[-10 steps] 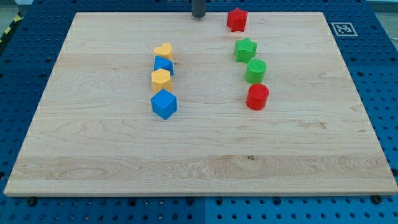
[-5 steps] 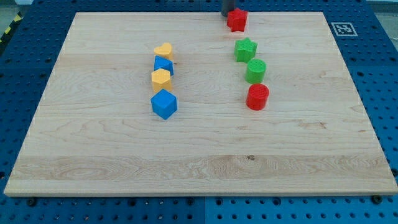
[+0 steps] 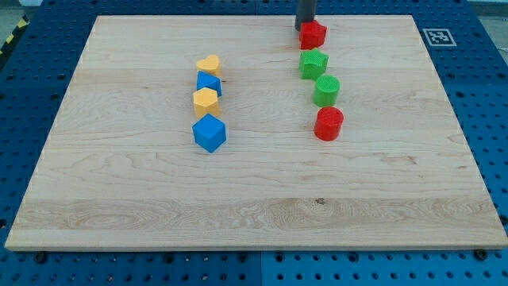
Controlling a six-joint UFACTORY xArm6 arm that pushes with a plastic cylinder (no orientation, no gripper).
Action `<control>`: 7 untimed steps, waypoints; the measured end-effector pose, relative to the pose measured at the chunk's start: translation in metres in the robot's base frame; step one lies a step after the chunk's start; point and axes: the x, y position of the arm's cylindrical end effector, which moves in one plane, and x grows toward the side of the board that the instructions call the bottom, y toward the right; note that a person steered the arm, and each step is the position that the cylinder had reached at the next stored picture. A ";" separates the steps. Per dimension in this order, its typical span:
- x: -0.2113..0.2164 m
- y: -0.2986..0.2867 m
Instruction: Push the red star close to the green star
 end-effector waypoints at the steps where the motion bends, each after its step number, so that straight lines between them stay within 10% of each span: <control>1: 0.011 0.000; 4: -0.029 -0.005; 7: 0.046 0.082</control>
